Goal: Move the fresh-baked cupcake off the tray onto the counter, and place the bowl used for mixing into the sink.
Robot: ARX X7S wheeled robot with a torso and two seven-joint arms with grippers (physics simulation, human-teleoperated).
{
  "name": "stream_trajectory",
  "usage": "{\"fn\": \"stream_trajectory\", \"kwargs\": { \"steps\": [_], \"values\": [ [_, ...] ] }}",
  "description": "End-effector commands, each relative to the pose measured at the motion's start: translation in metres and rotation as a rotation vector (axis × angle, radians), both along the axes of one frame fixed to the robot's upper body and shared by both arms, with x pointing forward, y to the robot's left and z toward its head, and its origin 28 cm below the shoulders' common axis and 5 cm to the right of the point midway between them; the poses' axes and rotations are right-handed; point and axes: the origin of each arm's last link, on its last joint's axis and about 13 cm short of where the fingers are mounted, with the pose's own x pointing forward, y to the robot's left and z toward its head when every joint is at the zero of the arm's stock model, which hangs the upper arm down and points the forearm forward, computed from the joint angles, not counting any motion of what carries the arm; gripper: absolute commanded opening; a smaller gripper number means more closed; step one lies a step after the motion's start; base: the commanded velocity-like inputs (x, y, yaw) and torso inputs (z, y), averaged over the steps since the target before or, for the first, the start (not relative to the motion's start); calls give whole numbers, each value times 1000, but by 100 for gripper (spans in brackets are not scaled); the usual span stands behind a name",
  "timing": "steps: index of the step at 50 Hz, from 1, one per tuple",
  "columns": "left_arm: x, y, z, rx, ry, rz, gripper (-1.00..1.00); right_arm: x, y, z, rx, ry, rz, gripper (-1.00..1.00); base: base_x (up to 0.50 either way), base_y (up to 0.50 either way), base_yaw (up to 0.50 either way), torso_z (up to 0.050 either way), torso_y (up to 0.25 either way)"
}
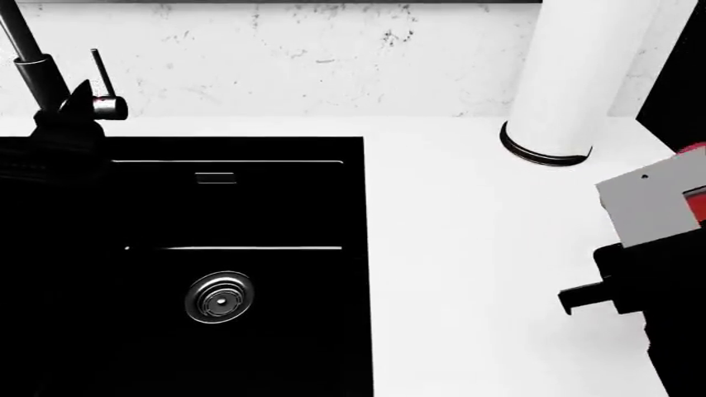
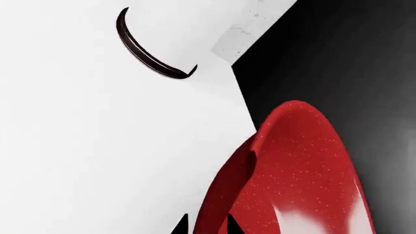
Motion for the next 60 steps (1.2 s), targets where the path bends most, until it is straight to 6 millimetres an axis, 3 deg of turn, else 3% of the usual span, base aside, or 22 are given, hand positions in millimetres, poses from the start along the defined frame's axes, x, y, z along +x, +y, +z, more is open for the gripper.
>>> {"fn": "stream_trajectory", "kwargs": {
  "steps": [1,14,31,39,60],
  "values": [
    [-1,2,1,-7,-6,6,100,-3,5,37,-115,-173,115,-100,0,0,0,0,0],
    [-8,6,1,-25,-21,16,100,1,34,79,-264,-314,267,-100,0,0,0,0,0],
    [-15,10,1,-41,-31,27,100,13,65,93,-255,-302,482,-100,0,0,0,0,0],
    [-17,16,-1,-50,-34,47,100,24,78,89,-220,-279,577,-100,0,0,0,0,0],
    [-20,19,-4,-52,-30,61,100,29,118,106,-180,-283,805,-100,0,0,0,0,0]
  ]
}}
